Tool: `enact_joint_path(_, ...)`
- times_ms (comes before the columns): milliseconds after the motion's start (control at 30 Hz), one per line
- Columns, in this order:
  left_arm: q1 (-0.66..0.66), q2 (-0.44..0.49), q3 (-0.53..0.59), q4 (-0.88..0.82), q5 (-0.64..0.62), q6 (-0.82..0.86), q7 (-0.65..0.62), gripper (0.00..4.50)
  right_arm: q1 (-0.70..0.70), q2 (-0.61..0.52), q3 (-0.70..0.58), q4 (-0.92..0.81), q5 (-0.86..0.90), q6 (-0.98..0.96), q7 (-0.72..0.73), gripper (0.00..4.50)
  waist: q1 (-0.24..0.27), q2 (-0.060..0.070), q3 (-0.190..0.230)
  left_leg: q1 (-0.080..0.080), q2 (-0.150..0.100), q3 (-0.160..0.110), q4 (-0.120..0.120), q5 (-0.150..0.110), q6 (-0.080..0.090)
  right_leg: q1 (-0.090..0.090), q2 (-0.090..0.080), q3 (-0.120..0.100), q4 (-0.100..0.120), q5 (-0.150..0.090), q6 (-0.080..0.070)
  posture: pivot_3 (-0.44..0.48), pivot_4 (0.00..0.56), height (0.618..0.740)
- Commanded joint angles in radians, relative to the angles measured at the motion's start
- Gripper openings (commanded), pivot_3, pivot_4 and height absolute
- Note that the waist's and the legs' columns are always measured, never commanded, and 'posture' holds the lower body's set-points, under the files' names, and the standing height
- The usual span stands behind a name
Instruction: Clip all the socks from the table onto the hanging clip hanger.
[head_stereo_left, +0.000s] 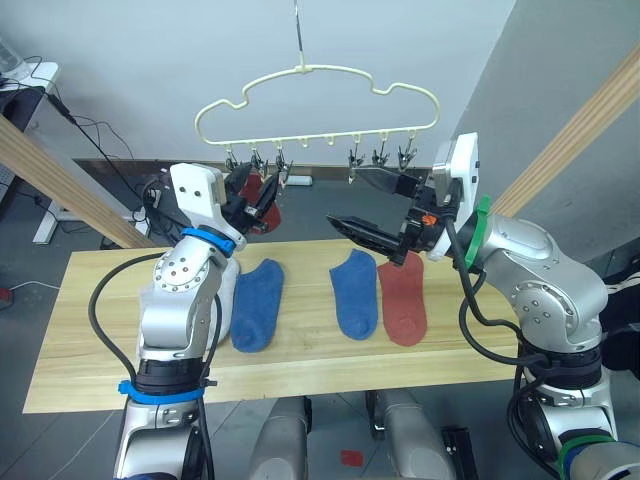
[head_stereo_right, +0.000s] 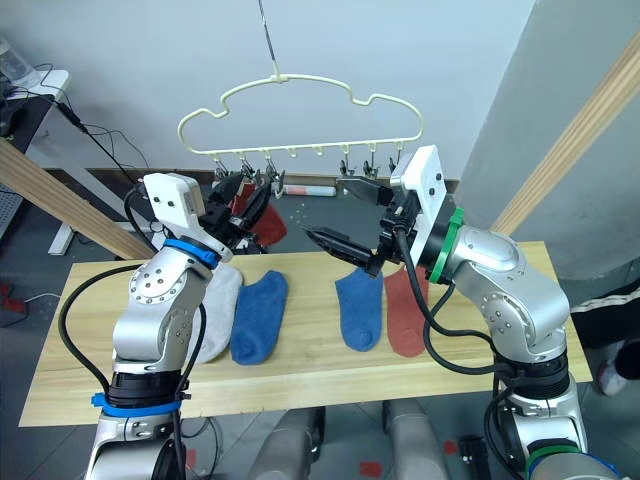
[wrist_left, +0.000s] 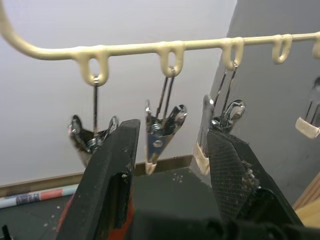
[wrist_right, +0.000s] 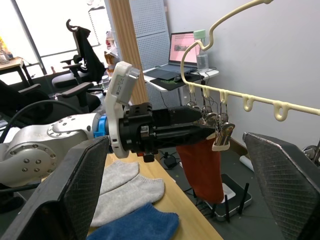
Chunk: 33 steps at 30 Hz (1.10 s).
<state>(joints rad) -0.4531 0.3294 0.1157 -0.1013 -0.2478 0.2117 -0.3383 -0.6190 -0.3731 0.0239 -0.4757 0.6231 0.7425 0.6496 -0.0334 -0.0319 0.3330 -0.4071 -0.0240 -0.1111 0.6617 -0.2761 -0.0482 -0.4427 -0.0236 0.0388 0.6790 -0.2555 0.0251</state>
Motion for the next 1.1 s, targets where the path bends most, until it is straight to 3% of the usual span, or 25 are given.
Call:
enact_joint_path(33, -0.031, -0.001, 0.009, 0.017, 0.02, -0.05, 0.01, 2.33, -0.011, -0.005, -0.006, -0.034, 0.021, -0.018, 0.0, 4.5, 0.0, 0.0, 0.0, 0.0, 0.0, 0.0, 0.0, 0.0, 0.0, 0.0, 0.0, 0.0, 0.0, 0.0, 0.0, -0.036, 0.356, 0.74)
enact_joint_path(1100, -0.099, -0.009, 0.004, 0.134, 0.071, -0.17, 0.036, 2.33, 0.002, -0.018, -0.002, -0.041, 0.027, -0.015, -0.016, 4.5, -0.001, 0.0, 0.0, 0.0, 0.0, 0.0, 0.0, 0.0, 0.0, 0.0, 0.0, 0.0, 0.0, 0.0, 0.0, -0.045, 0.344, 0.74)
